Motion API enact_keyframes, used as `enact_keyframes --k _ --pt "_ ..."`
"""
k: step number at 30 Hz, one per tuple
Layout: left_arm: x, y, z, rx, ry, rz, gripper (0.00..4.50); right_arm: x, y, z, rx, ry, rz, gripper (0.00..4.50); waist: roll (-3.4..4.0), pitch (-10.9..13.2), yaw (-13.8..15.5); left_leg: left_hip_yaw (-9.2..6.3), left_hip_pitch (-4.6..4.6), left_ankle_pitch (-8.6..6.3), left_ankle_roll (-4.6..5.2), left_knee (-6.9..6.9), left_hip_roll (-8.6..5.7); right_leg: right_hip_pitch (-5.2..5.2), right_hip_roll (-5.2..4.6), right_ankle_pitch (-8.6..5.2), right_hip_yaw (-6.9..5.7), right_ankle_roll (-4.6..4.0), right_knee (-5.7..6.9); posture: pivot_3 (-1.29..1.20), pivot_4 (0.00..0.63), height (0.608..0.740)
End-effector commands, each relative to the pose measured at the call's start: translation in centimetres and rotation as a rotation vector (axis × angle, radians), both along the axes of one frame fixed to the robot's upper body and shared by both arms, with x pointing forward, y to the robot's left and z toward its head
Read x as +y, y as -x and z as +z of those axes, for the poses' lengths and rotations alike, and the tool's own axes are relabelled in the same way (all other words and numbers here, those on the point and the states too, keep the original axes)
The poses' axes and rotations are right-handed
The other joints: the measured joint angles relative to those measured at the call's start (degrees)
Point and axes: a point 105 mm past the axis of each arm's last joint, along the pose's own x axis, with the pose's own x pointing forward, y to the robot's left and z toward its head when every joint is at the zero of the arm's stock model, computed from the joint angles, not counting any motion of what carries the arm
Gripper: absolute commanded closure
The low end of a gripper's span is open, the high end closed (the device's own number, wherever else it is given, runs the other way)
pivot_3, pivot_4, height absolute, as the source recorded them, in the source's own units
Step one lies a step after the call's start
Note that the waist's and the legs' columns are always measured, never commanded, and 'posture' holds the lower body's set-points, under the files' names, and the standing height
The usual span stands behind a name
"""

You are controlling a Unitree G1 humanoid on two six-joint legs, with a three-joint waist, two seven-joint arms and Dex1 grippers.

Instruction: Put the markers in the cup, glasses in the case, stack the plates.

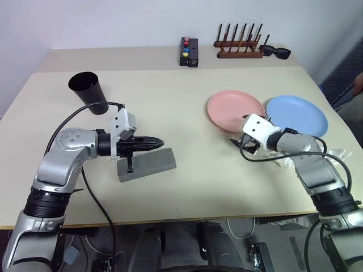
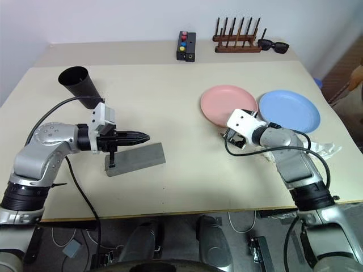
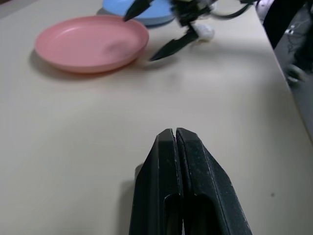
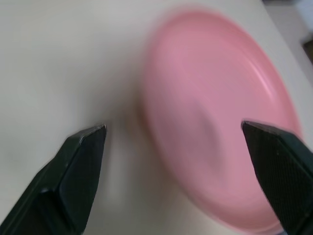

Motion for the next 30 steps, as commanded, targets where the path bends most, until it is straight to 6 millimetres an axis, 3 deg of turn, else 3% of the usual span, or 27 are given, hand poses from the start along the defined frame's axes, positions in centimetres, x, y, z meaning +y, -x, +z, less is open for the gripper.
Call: enact_keyframes --k 1,5,11,16,19,27,30 --pt "-0.4 0.6 0.9 -0.030 0.036 -0.004 4.48 -0.8 -1.0 0.5 -0.052 0.070 0.024 0.00 0.00 0.00 -0.03 0.00 0.00 0.00 0.00 -0.02 0.00 0.00 -0.01 0.00 0.00 0.00 0.00 0.00 0.150 0.735" --pt "-0.6 0.6 1.0 -0.034 0.058 0.017 4.50 -0.9 -1.5 0.0 -0.054 0.084 0.046 1.36 0.00 0.00 0.00 0.00 0.00 0.00 0.00 -0.04 0.00 0.00 -0.01 0.00 0.01 0.00 -0.01 0.00 0.150 0.735" --pt "-1.2 1.2 0.5 -0.025 0.076 0.022 4.50 -0.3 -1.0 0.1 -0.096 0.109 0.099 4.48 0.01 0.00 0.02 -0.01 0.00 0.00 0.00 -0.03 0.01 0.00 -0.02 0.01 0.02 -0.01 0.00 0.00 0.150 0.735" --pt "-1.3 0.9 0.2 -0.030 0.081 0.036 4.50 0.1 0.4 1.2 -0.135 0.131 0.163 4.48 0.01 0.01 0.14 -0.03 0.00 0.00 0.00 -0.04 0.00 0.00 0.00 0.01 0.02 -0.01 0.00 0.00 0.150 0.735" --pt "-1.3 0.8 0.2 -0.034 0.082 0.036 4.50 0.5 2.7 1.7 -0.128 0.180 0.247 4.48 0.04 0.02 0.39 -0.03 -0.01 0.00 0.00 -0.03 -0.03 -0.01 -0.04 0.01 0.02 -0.01 -0.01 0.00 0.150 0.735" --pt "-1.9 0.4 0.1 -0.044 0.081 0.019 4.50 0.6 7.3 -0.6 0.041 0.326 0.373 4.48 0.05 0.02 0.24 -0.01 0.03 0.00 0.00 -0.02 -0.02 0.02 0.00 0.00 0.02 -0.01 0.00 0.00 0.150 0.735" --pt "-2.1 0.4 0.0 -0.046 0.080 0.010 4.50 0.9 7.8 -0.4 0.057 0.287 0.366 3.48 0.05 0.02 0.09 0.00 0.04 0.00 0.00 -0.02 -0.01 0.02 0.01 0.00 0.03 -0.01 0.00 0.00 0.150 0.735"
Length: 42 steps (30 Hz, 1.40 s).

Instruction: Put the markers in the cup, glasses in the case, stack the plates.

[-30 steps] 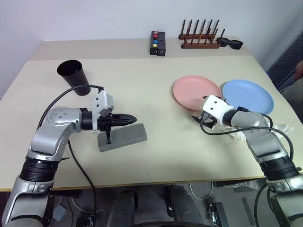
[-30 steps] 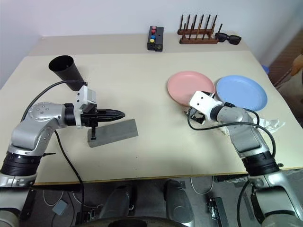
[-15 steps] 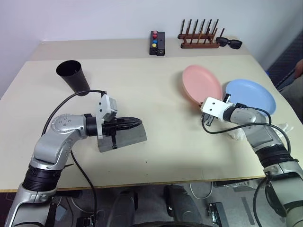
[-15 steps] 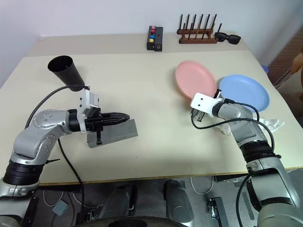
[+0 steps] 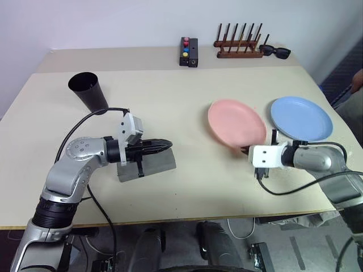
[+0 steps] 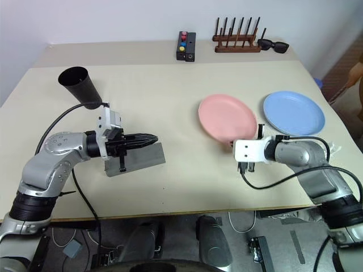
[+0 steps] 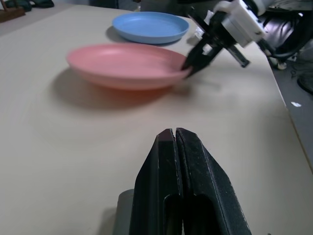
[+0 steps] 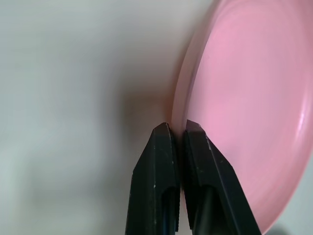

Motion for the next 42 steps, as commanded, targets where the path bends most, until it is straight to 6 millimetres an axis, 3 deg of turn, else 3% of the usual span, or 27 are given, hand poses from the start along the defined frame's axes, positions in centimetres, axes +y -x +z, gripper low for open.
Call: enact_keyframes --k 1,5,9,13,15,21,24,28,32,36,39,42 --pt "-0.5 0.0 0.7 -0.048 -0.001 -0.024 4.50 0.7 0.6 2.0 -0.028 -0.047 0.014 2.99 0.00 0.00 0.01 0.01 0.00 0.00 0.00 0.00 0.00 0.00 0.00 0.00 0.01 0.00 0.00 0.00 0.150 0.735" --pt "-0.6 0.0 0.7 -0.049 0.000 -0.028 4.50 0.6 1.4 3.1 -0.039 -0.060 0.007 1.02 0.00 0.00 0.17 0.00 0.00 0.00 0.00 0.00 0.01 0.00 -0.01 0.00 0.01 0.00 -0.01 0.00 0.150 0.735" --pt "-0.4 0.1 0.6 -0.049 -0.001 -0.026 4.50 0.4 2.1 5.8 0.003 -0.253 -0.068 1.02 0.00 0.00 0.37 0.00 0.00 0.00 0.00 0.01 0.03 0.02 -0.02 0.00 0.01 0.00 -0.01 0.00 0.150 0.735" --pt "-0.4 0.0 1.0 -0.055 0.016 -0.017 4.50 -3.4 -0.2 8.0 -0.099 -0.291 -0.277 1.02 0.00 0.00 0.31 0.02 0.01 0.00 0.00 0.04 0.05 0.04 -0.01 0.00 0.01 0.00 -0.02 0.00 0.150 0.735" --pt "-0.7 -0.1 1.3 -0.059 0.030 -0.020 4.50 -7.8 -1.8 7.5 -0.162 -0.206 -0.461 1.02 0.00 0.00 0.36 0.03 0.04 0.00 0.00 0.04 0.04 0.07 -0.01 0.00 0.01 0.00 -0.02 0.00 0.150 0.735" --pt "-1.0 -0.3 1.3 -0.065 0.033 -0.025 4.50 -13.2 -4.3 4.4 -0.187 -0.172 -0.674 1.02 0.02 0.00 1.12 0.11 0.06 0.00 0.00 0.00 0.00 0.06 -0.01 0.00 0.04 -0.01 -0.06 0.00 0.150 0.735" --pt "-1.0 -0.4 1.5 -0.067 0.038 -0.024 4.50 -14.6 -5.1 3.4 -0.189 -0.161 -0.719 1.02 0.06 0.01 1.16 0.14 0.08 0.00 0.00 0.00 0.00 0.06 0.00 0.00 0.07 -0.01 -0.04 0.00 0.150 0.735" --pt "-1.0 -0.4 1.5 -0.069 0.039 -0.019 4.50 -14.2 -5.8 2.0 -0.151 -0.161 -0.683 1.02 0.09 0.01 1.03 0.15 0.08 0.00 0.00 0.00 -0.01 0.06 -0.01 0.00 0.09 -0.01 -0.05 0.00 0.150 0.735" --pt "-1.0 -0.4 1.5 -0.071 0.041 -0.012 4.50 -13.6 -6.2 1.5 -0.152 -0.158 -0.655 2.29 0.10 0.01 1.03 0.14 0.09 0.00 0.00 0.00 0.00 0.06 0.00 0.00 0.10 0.00 -0.04 0.00 0.150 0.735" --pt "-1.0 -0.4 1.5 -0.073 0.043 -0.006 4.50 -13.0 -6.1 1.6 -0.170 -0.145 -0.629 4.47 0.10 0.01 1.13 0.14 0.09 0.00 0.00 0.01 -0.01 0.06 -0.01 0.01 0.10 0.00 -0.04 0.00 0.150 0.735" --pt "-0.9 -0.4 1.4 -0.076 0.045 0.001 4.50 -12.6 -6.0 2.5 -0.226 -0.105 -0.596 4.47 0.10 0.01 1.19 0.13 0.08 0.00 0.00 0.00 -0.01 0.06 -0.01 0.01 0.10 0.00 -0.04 0.00 0.150 0.735" --pt "-0.7 -1.0 1.5 -0.098 0.047 0.037 4.50 -11.3 -6.0 4.7 -0.321 -0.065 -0.517 4.47 0.14 0.02 1.22 0.13 0.08 0.00 0.00 0.00 -0.01 0.06 0.00 0.00 0.10 0.00 -0.04 0.00 0.150 0.735"
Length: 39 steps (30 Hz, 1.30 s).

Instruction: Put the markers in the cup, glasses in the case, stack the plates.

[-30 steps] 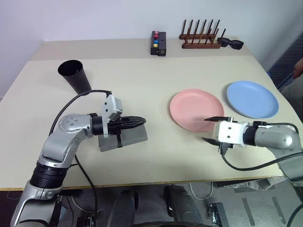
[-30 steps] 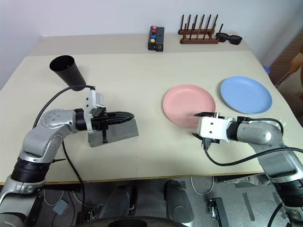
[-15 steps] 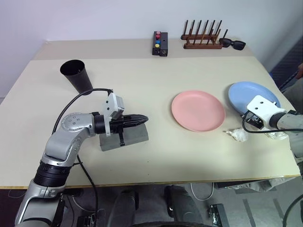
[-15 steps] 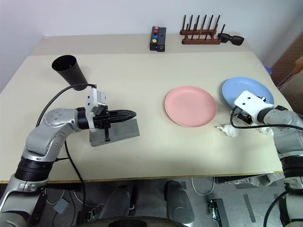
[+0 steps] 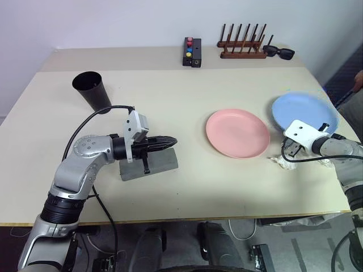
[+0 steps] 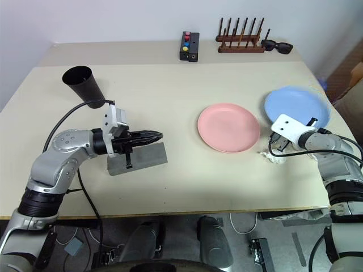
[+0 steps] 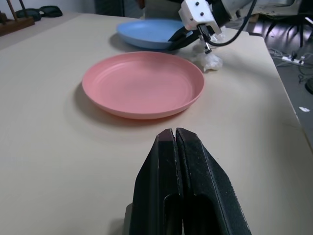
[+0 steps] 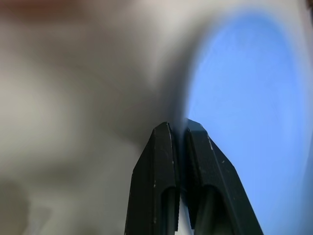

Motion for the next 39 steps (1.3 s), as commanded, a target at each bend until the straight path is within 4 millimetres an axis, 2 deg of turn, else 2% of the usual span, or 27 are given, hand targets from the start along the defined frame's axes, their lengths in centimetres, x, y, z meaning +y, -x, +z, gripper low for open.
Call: enact_keyframes --k 1,4,9,13,20,27,30,33,39 --pt "0.2 -0.6 1.2 -0.070 0.023 0.036 4.50 1.8 -0.2 4.7 -0.158 0.090 0.102 4.47 0.02 -0.01 -0.05 0.00 0.00 0.00 0.00 0.00 0.00 0.00 0.00 0.00 0.00 0.00 0.00 0.00 0.150 0.735" --pt "0.3 -1.6 1.7 -0.095 0.048 0.090 4.50 6.1 0.8 6.6 -0.198 0.063 0.280 4.47 0.05 -0.01 -0.01 0.00 0.02 0.00 0.00 0.00 0.01 0.00 0.02 0.00 0.01 0.00 0.01 0.00 0.150 0.735" --pt "0.3 -2.3 2.1 -0.114 0.064 0.113 4.50 12.0 3.3 7.0 -0.131 -0.061 0.494 4.47 0.04 -0.01 0.14 -0.05 0.00 0.00 0.00 0.00 0.04 0.01 0.05 0.00 -0.01 0.00 0.00 0.00 0.150 0.735" --pt "0.3 -2.3 2.0 -0.120 0.057 0.104 4.50 14.2 5.1 4.6 0.016 -0.125 0.565 4.47 0.03 -0.02 0.47 -0.05 -0.03 0.00 0.00 0.01 0.03 0.01 0.01 0.00 -0.01 0.01 -0.01 0.00 0.150 0.735" --pt "0.4 -2.1 1.9 -0.122 0.051 0.101 4.50 14.7 6.8 2.9 0.156 -0.153 0.570 4.47 0.03 -0.02 0.30 -0.05 -0.02 0.00 0.00 0.02 0.02 0.02 0.01 0.00 -0.01 0.00 -0.01 0.00 0.150 0.735" --pt "0.2 -2.0 1.8 -0.122 0.050 0.095 4.50 14.9 6.5 2.5 0.165 -0.145 0.548 4.47 0.03 -0.02 0.29 -0.05 -0.01 0.00 0.00 0.02 0.04 0.01 0.04 0.00 -0.02 0.00 -0.01 0.00 0.150 0.735" --pt "0.2 -2.0 1.9 -0.124 0.051 0.096 4.50 14.9 6.4 2.8 0.158 -0.151 0.543 3.54 0.03 -0.02 0.30 -0.04 -0.01 0.00 0.00 0.02 0.03 0.01 0.03 0.00 -0.02 0.00 -0.01 0.00 0.150 0.735" --pt "0.2 -2.0 1.8 -0.123 0.051 0.095 4.50 14.6 6.1 3.7 0.115 -0.129 0.545 2.05 0.03 -0.02 0.32 -0.05 -0.01 0.00 0.00 0.02 0.03 0.01 0.03 0.00 -0.02 0.00 -0.01 0.00 0.150 0.735" --pt "-0.1 -1.8 1.9 -0.118 0.060 0.079 4.50 13.1 6.7 6.3 0.095 -0.189 0.507 2.05 0.03 -0.02 0.36 -0.05 -0.02 0.00 0.00 0.02 0.03 0.01 0.03 0.00 -0.01 0.00 -0.01 0.00 0.150 0.735"
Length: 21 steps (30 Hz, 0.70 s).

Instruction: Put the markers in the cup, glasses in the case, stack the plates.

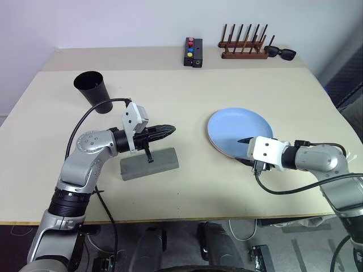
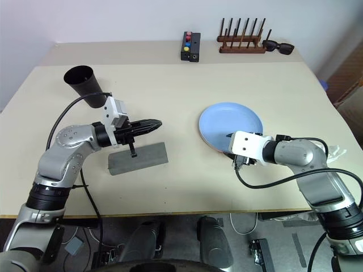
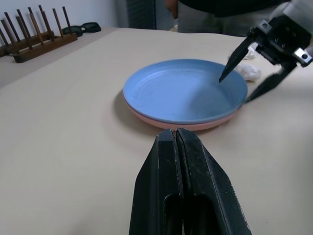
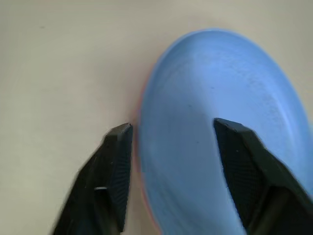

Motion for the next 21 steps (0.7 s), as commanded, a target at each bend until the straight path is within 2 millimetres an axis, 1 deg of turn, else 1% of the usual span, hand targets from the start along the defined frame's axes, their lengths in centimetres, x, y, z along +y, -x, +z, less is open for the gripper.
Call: enact_keyframes --k 1,3,4,5,6,8,10,12,13,15,17,18,20,21 --pt "-0.4 0.5 1.2 -0.050 0.016 -0.028 4.50 -1.1 0.4 3.3 -0.062 -0.043 -0.035 2.05 0.00 0.00 0.02 0.00 0.00 0.00 0.00 0.00 0.00 0.00 0.00 0.00 0.00 0.00 0.00 0.00 0.150 0.735" --pt "-1.3 1.0 1.5 -0.046 0.031 -0.072 4.50 -3.0 0.7 3.9 -0.059 -0.044 -0.111 2.05 0.00 0.00 0.16 0.00 -0.01 0.00 0.00 0.00 0.00 0.00 0.00 0.00 0.00 0.00 0.00 0.00 0.150 0.735" --pt "-2.0 1.5 1.7 -0.040 0.041 -0.109 4.50 -4.3 0.9 4.1 -0.060 -0.047 -0.164 2.05 -0.01 0.00 0.44 -0.01 -0.02 0.00 0.00 0.00 0.00 0.01 -0.01 0.00 -0.01 0.00 -0.01 0.00 0.150 0.735" --pt "-2.8 2.2 1.6 -0.031 0.044 -0.157 4.50 -5.8 1.2 3.9 -0.050 -0.050 -0.226 2.05 -0.03 0.00 0.57 -0.05 -0.05 0.00 0.00 0.00 -0.02 0.02 -0.02 0.00 -0.04 0.00 -0.02 0.00 0.150 0.735" --pt "-3.4 2.9 1.5 -0.024 0.043 -0.196 4.50 -7.0 1.8 3.4 -0.029 -0.047 -0.270 2.05 -0.04 0.00 0.71 -0.05 -0.07 0.00 0.00 0.00 -0.03 0.04 -0.04 0.00 -0.04 0.00 -0.05 0.00 0.150 0.735" --pt "-4.4 3.9 1.3 -0.007 0.046 -0.255 4.50 -8.8 3.1 1.7 0.032 -0.070 -0.353 2.05 -0.06 -0.02 1.02 -0.05 -0.09 -0.01 0.01 -0.01 -0.05 0.04 -0.06 0.00 -0.04 0.01 -0.10 0.00 0.150 0.735" --pt "-4.9 4.3 1.1 0.005 0.051 -0.280 4.50 -9.7 3.8 0.4 0.060 -0.076 -0.395 2.05 -0.06 -0.01 1.04 -0.03 -0.08 -0.02 0.02 -0.02 -0.06 0.04 -0.05 -0.01 -0.02 0.01 -0.09 0.00 0.150 0.735" --pt "-5.3 4.6 1.0 0.010 0.048 -0.295 4.50 -10.2 4.1 -0.8 0.074 -0.079 -0.427 2.05 -0.04 -0.02 0.35 0.04 0.02 -0.01 0.02 -0.01 -0.03 0.05 0.00 -0.01 0.01 0.00 -0.06 0.00 0.150 0.735" --pt "-5.4 4.6 0.9 0.012 0.046 -0.300 4.50 -10.3 4.1 -1.2 0.077 -0.083 -0.439 2.05 -0.03 -0.02 -0.03 0.03 0.05 0.00 0.01 -0.01 -0.02 0.06 0.01 -0.01 0.02 -0.01 -0.03 0.00 0.150 0.735" --pt "-5.7 4.5 0.8 0.008 0.040 -0.309 4.50 -11.1 4.0 -3.2 0.098 -0.083 -0.493 2.05 -0.05 -0.01 -0.33 0.07 0.16 0.08 0.13 -0.01 -0.02 0.15 0.05 0.00 0.06 -0.03 -0.02 0.00 0.150 0.735" --pt "-5.8 4.4 0.9 0.003 0.041 -0.311 4.50 -11.9 3.6 -4.4 0.090 -0.072 -0.540 2.05 -0.08 0.02 -0.27 0.06 0.63 0.08 0.14 -0.03 0.00 0.62 0.07 -0.13 0.05 -0.21 -0.07 0.00 0.150 0.735" --pt "-5.8 4.3 0.9 0.001 0.042 -0.310 4.50 -12.2 3.3 -4.5 0.075 -0.073 -0.555 2.28 -0.07 0.01 -0.28 0.06 0.79 0.08 0.14 -0.05 0.00 0.81 0.06 -0.26 0.05 -0.12 -0.11 0.00 0.150 0.735" --pt "-5.7 4.2 1.0 -0.003 0.043 -0.305 4.50 -12.2 2.9 -4.6 0.061 -0.101 -0.567 2.87 -0.05 0.00 -0.26 0.07 0.83 0.08 0.14 -0.04 -0.01 0.87 0.03 -0.38 0.05 -0.22 -0.15 0.00 0.150 0.735" --pt "-5.7 4.1 1.0 -0.003 0.043 -0.303 4.50 -12.1 2.8 -4.6 0.059 -0.115 -0.567 3.36 -0.04 0.00 -0.30 0.08 0.83 0.08 0.14 -0.04 -0.02 0.87 0.01 -0.37 0.06 -0.23 -0.14 0.00 0.150 0.735"
